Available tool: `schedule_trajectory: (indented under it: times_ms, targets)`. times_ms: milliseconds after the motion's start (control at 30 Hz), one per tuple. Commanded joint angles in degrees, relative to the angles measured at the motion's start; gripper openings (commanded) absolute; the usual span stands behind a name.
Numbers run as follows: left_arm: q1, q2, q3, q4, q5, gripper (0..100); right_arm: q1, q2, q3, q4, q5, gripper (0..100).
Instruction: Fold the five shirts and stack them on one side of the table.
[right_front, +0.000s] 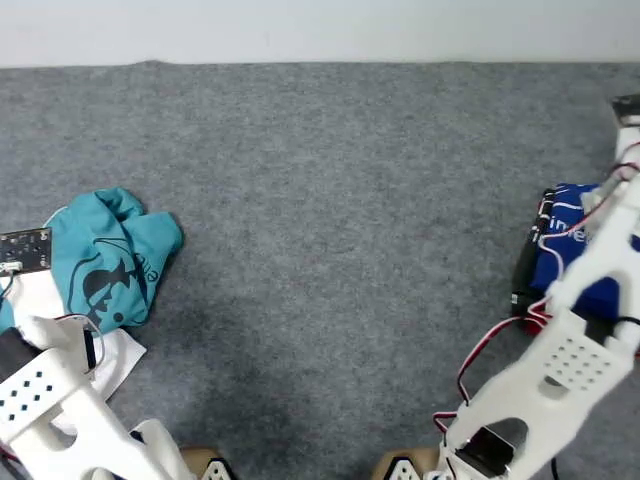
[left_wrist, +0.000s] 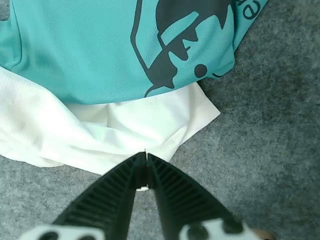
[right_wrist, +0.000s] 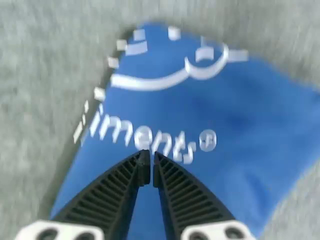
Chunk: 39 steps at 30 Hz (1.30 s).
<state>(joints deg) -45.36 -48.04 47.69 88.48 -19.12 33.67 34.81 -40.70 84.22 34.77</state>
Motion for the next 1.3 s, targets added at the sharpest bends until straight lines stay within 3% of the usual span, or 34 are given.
schedule_trajectory:
  times_ms: [0, 333, 567, 733, 833, 1100, 1267]
  targets:
    - [0.26, -0.88, -0.31, -0.62, -0.44, 1, 4.62, -5.85, -1.41, 4.00, -0.18, 2.5]
    - [0.26, -0.88, -0.31, -0.62, -0.44, 1, 18.07, -7.60, -1.23, 6.64, 6.42, 2.5]
    - [0.26, -0.88, -0.31, -0.70, -0.62, 1, 20.70, 4.53, -0.44, 6.11, 6.33, 2.5]
    - [0.26, -0.88, -0.31, -0.62, -0.62, 1, 24.66, 5.23, -0.88, 8.22, 6.59, 2.5]
    - [0.26, -0.88, -0.31, -0.62, -0.70, 1, 24.57, 3.21, -2.90, 11.38, 6.59, 2.5]
    - [0.26, -0.88, -0.31, -0.62, -0.70, 1, 16.31, -4.53, -4.13, 11.56, 6.24, 2.5]
    - [0.26, -0.88, -0.40, -0.62, -0.70, 1, 12.88, -8.75, -4.22, 5.41, 6.24, 2.5]
